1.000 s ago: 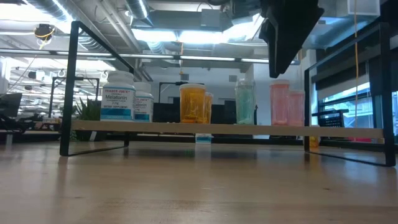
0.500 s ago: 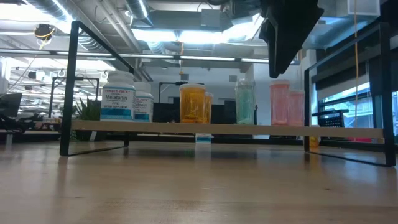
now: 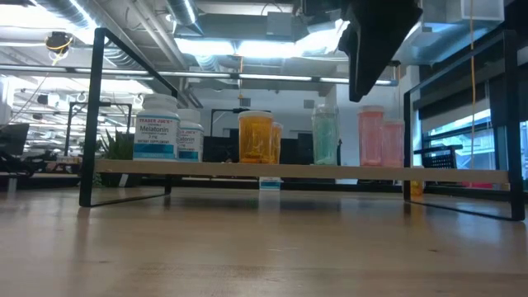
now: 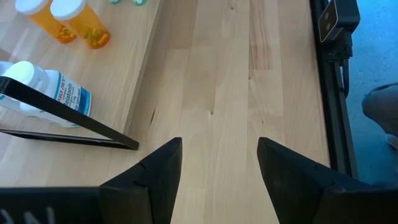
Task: Pick and place medicine bottles onto shelf by color
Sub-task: Adjust the pink pill bottles on the shelf
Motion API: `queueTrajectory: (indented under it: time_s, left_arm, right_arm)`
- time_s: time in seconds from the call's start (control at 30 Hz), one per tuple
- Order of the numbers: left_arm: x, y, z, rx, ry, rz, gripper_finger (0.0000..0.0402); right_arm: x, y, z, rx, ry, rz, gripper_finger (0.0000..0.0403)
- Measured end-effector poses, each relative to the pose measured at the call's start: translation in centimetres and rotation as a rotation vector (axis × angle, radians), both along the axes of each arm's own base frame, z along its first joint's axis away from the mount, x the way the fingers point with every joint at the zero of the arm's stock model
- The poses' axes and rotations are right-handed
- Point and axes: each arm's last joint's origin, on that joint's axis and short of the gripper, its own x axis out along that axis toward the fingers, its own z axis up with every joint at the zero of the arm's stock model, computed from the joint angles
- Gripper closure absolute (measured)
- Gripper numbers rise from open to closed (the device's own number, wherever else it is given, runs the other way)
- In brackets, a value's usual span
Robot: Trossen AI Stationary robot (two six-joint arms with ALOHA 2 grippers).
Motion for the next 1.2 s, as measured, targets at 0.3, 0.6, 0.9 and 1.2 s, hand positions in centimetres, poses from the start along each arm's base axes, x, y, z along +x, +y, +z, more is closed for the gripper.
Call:
queueTrajectory:
  time_s: [0.3, 0.6, 0.9, 1.2]
  left_arm:
    - [0.0, 0.0, 0.0, 0.002, 0.000, -0.002, 0.0198]
    - [0.0, 0.0, 0.0, 0.018, 0.004, -0.018, 0.0198]
    - [0.0, 0.0, 0.0, 0.017, 0.004, -0.018, 0.0198]
    - [0.0, 0.0, 0.0, 0.017, 0.004, -0.018, 0.0198]
  right_arm:
    - [0.0, 0.0, 0.0, -0.005, 0.002, 0.017, 0.0207]
    - [0.1, -0.2, 0.0, -0.006, 0.002, 0.011, 0.0207]
    - [0.1, -0.6, -0.1, -0.002, 0.017, 0.001, 0.0207]
    - [0.5, -0.4, -1.8, 0.017, 0.105, 0.049, 0.0207]
